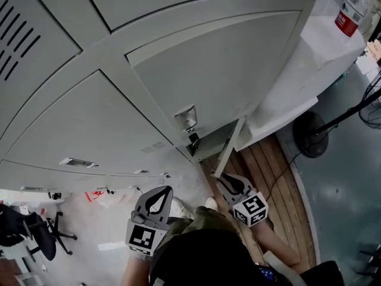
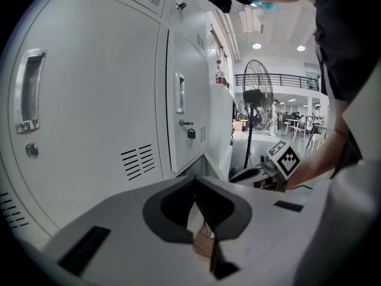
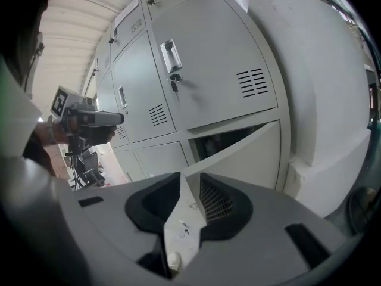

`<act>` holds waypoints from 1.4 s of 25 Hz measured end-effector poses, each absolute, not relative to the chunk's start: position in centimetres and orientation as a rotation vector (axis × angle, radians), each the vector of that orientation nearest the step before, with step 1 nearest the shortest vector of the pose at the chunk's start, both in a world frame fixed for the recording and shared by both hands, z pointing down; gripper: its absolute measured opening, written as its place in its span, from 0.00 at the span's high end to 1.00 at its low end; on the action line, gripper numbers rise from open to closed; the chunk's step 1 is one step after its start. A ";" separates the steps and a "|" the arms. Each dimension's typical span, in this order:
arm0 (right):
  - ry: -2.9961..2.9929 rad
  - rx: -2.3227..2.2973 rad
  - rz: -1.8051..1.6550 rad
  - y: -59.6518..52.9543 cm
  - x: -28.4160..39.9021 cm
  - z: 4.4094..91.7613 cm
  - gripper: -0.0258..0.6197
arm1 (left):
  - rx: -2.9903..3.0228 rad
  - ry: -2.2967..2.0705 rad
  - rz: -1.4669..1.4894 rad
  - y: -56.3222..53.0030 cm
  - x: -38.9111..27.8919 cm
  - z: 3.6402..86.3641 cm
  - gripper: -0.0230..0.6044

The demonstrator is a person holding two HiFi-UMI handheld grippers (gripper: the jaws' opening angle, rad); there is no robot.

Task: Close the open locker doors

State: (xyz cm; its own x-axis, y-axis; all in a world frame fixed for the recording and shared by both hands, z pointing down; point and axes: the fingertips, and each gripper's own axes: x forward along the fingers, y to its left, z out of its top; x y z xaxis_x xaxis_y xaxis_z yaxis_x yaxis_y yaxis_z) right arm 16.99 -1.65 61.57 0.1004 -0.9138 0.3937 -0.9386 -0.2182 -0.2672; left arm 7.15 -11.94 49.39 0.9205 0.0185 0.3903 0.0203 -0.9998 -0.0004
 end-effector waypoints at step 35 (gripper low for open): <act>-1.988 2.152 0.734 -9.3 16.0 62.9 0.80 | -3.121 0.252 -0.629 -17.4 0.5 49.9 0.95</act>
State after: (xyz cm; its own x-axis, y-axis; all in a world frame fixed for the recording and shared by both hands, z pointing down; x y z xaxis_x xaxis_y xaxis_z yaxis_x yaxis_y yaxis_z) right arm 16.00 -9.26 62.86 0.0193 -0.9051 0.4248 -0.9640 -0.1296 -0.2323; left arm 0.51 -17.36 49.89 0.9100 -0.1441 0.3888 -0.1647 -0.9861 0.0199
